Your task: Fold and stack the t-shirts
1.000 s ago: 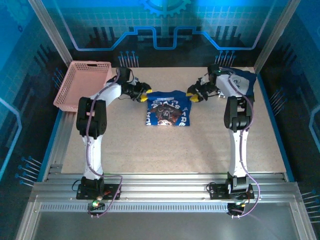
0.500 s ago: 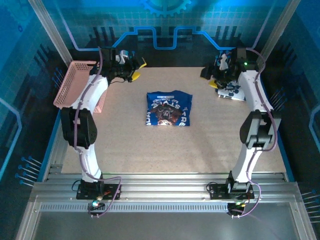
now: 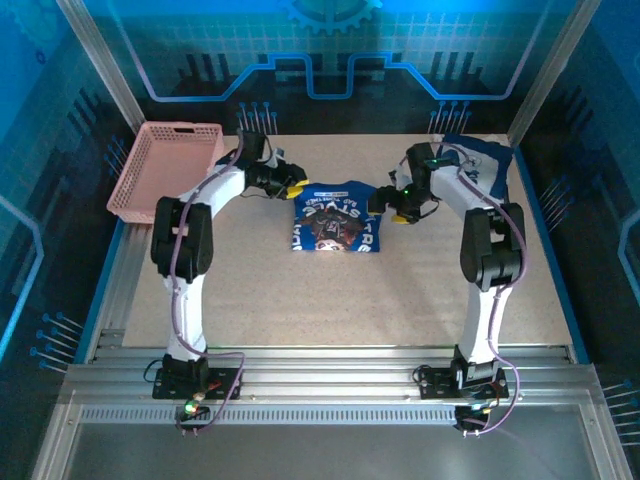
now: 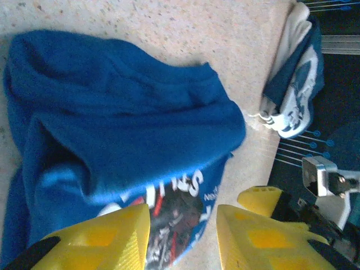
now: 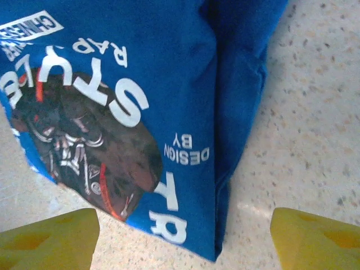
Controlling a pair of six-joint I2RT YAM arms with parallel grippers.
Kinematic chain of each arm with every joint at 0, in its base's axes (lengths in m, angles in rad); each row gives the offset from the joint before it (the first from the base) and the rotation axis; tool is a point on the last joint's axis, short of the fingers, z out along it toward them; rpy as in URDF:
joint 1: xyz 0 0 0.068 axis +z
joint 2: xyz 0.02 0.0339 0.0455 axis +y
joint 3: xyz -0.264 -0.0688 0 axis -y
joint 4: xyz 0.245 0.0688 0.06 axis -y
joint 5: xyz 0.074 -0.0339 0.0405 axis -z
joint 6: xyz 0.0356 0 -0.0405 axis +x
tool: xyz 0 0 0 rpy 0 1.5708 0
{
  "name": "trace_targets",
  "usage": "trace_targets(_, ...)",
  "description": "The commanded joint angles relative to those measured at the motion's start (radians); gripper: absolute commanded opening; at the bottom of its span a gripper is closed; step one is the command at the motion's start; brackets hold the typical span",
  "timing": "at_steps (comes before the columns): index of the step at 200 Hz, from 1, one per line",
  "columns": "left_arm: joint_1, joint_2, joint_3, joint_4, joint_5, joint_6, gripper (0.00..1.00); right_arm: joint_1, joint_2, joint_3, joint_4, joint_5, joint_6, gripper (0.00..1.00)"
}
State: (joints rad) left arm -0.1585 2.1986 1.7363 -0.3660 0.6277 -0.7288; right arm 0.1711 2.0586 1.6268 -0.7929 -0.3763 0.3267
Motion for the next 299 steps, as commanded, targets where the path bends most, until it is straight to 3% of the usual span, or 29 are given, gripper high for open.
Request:
trace_targets(1,-0.001,0.075,0.102,-0.032,-0.021,0.023,0.35,0.025,0.072,0.088,-0.001,0.042,-0.025,0.81)
trace_targets(32,-0.001,0.188,0.208,-0.044,-0.056,0.005,0.36,0.044,0.164,0.178,-0.03,0.08,-0.016,0.81)
trace_targets(71,-0.001,0.279,0.309,-0.056,-0.016,-0.039,0.39,0.078,0.262,0.328,-0.132,0.179,-0.018,0.8)
trace_targets(121,0.024,0.048,0.162,0.109,0.045,-0.132,0.65,0.098,0.334,0.368,-0.123,0.182,0.003,0.79)
trace_targets(149,0.046,-0.139,0.067,0.133,0.037,-0.132,0.71,0.106,0.379,0.419,-0.119,0.187,0.018,0.76)
trace_targets(165,0.06,-0.242,-0.014,0.117,0.019,-0.1,0.73,0.106,0.423,0.483,-0.14,0.19,0.022,0.68)
trace_targets(190,0.081,-0.387,-0.193,0.113,-0.002,-0.059,0.75,0.105,0.487,0.59,-0.17,0.208,0.028,0.36)
trace_targets(224,0.085,-0.549,-0.441,0.085,-0.048,0.035,0.78,0.091,0.467,0.691,-0.194,0.323,-0.002,0.06)
trace_targets(240,0.083,-0.617,-0.542,0.061,-0.091,0.085,0.8,0.08,0.401,0.694,-0.182,0.413,-0.048,0.0)
trace_targets(299,0.073,-0.702,-0.791,0.137,-0.118,0.088,0.88,0.024,0.296,0.818,-0.215,0.683,-0.25,0.0)
